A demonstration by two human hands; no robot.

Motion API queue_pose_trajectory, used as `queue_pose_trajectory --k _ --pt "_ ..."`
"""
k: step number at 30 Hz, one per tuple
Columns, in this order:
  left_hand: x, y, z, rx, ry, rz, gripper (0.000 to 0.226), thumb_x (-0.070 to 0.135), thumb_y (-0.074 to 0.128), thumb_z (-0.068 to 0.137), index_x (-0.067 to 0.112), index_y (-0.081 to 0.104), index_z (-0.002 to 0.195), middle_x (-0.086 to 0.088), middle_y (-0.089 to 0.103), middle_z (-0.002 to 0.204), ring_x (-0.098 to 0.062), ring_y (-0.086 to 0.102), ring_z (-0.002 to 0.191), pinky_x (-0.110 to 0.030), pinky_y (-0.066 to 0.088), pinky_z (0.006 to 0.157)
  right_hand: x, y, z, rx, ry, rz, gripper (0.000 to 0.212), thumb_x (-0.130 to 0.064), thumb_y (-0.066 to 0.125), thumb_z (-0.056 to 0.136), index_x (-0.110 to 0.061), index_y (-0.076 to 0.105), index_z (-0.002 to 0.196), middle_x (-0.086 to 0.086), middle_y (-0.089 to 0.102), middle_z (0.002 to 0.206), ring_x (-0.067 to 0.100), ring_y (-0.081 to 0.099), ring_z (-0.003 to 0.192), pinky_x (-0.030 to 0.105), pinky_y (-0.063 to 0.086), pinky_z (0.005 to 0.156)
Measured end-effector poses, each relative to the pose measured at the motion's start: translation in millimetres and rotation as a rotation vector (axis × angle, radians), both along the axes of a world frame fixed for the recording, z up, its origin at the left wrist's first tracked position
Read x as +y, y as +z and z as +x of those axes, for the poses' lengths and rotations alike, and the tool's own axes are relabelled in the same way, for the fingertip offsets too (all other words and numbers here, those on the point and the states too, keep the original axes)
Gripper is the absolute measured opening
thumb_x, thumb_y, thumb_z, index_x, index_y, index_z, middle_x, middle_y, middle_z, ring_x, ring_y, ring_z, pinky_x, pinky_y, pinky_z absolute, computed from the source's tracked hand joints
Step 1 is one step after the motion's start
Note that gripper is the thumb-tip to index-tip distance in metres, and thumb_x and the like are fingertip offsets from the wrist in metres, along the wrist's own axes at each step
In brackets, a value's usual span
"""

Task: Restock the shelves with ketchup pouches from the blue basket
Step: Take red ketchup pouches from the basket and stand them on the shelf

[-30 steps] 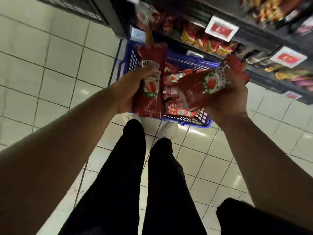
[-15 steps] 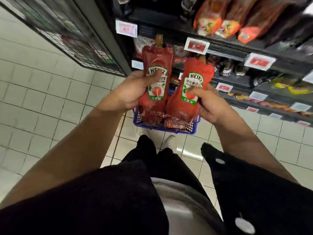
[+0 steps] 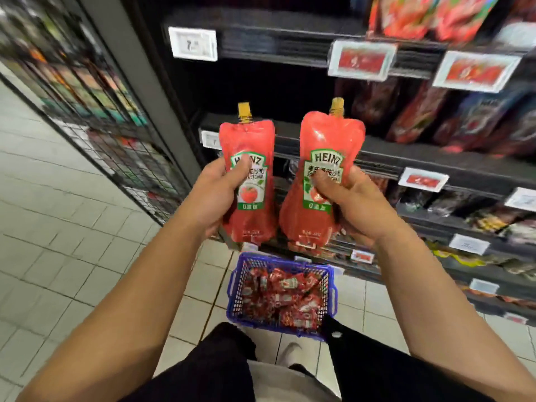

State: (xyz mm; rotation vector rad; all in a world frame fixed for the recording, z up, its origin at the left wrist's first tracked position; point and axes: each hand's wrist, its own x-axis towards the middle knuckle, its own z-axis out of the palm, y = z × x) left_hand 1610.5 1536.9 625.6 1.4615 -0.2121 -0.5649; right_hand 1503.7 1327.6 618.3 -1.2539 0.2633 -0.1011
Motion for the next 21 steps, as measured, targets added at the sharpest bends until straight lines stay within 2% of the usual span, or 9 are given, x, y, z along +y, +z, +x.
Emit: queue_pose_trajectory --k 3,6,9,12,15,18,21 --pt "-2.8 24.7 18.9 -0.047 -0.016 -0.030 0.032 0.047 0.055 0.099 0.023 0.074 0.107 -0.016 0.075 0.108 -0.033 0.074 0.098 -0.040 0.060 0.078 -6.4 25.0 14.8 -0.047 0.017 -0.057 0.027 -0.027 0.068 0.093 -0.016 0.065 0.118 0.011 0.075 0.112 0.026 0.073 0.100 0.036 0.059 0.081" --pt "-8.1 41.6 42.3 -0.044 -0.003 -0.103 0.038 0.052 0.057 0.097 0.020 0.073 0.112 -0.019 0.074 0.111 -0.037 0.073 0.100 -0.046 0.060 0.081 -9.1 45.1 31.2 -0.066 0.020 -0.112 0.021 -0.029 0.068 0.093 -0.023 0.068 0.113 0.006 0.076 0.106 0.020 0.073 0.093 0.032 0.058 0.077" --pt "-11.8 54.2 72.2 -0.072 -0.039 -0.116 0.041 0.058 0.060 0.092 0.023 0.074 0.109 -0.018 0.074 0.110 -0.036 0.073 0.099 -0.046 0.060 0.081 -7.3 60.6 52.3 -0.079 -0.005 -0.141 0.030 -0.034 0.071 0.091 -0.024 0.065 0.119 0.009 0.075 0.110 0.025 0.073 0.096 0.035 0.059 0.079" --pt "-14.3 65.9 109.8 -0.097 -0.085 -0.130 0.047 0.064 0.062 0.089 0.024 0.074 0.109 -0.018 0.075 0.108 -0.036 0.074 0.098 -0.044 0.061 0.077 -2.2 76.6 78.8 -0.083 -0.080 -0.175 0.031 -0.044 0.073 0.087 -0.028 0.067 0.113 0.009 0.075 0.105 0.025 0.074 0.091 0.040 0.058 0.077" --pt "-16.7 81.8 148.6 -0.130 -0.105 -0.143 0.052 0.069 0.064 0.083 0.024 0.074 0.108 -0.017 0.075 0.108 -0.036 0.074 0.098 -0.050 0.060 0.083 4.9 96.5 107.5 -0.087 -0.146 -0.214 0.035 -0.056 0.073 0.083 -0.031 0.070 0.107 0.008 0.076 0.103 0.025 0.074 0.090 0.044 0.059 0.079" --pt "-20.6 103.2 188.1 -0.195 -0.140 -0.149 0.051 0.068 0.061 0.085 0.023 0.073 0.108 -0.018 0.076 0.105 -0.036 0.075 0.094 -0.050 0.060 0.081 11.0 122.1 135.7 -0.135 -0.232 -0.287 0.035 -0.058 0.070 0.083 -0.028 0.070 0.102 0.004 0.076 0.094 0.020 0.073 0.083 0.038 0.059 0.073" --pt "-28.6 126.9 221.0 -0.254 -0.182 -0.163 0.047 0.066 0.059 0.088 0.024 0.072 0.106 -0.016 0.076 0.104 -0.033 0.075 0.093 -0.045 0.062 0.075 16.1 141.5 158.5 -0.181 -0.318 -0.360 0.028 -0.055 0.068 0.085 -0.028 0.069 0.091 0.001 0.075 0.084 0.015 0.071 0.074 0.029 0.056 0.064"
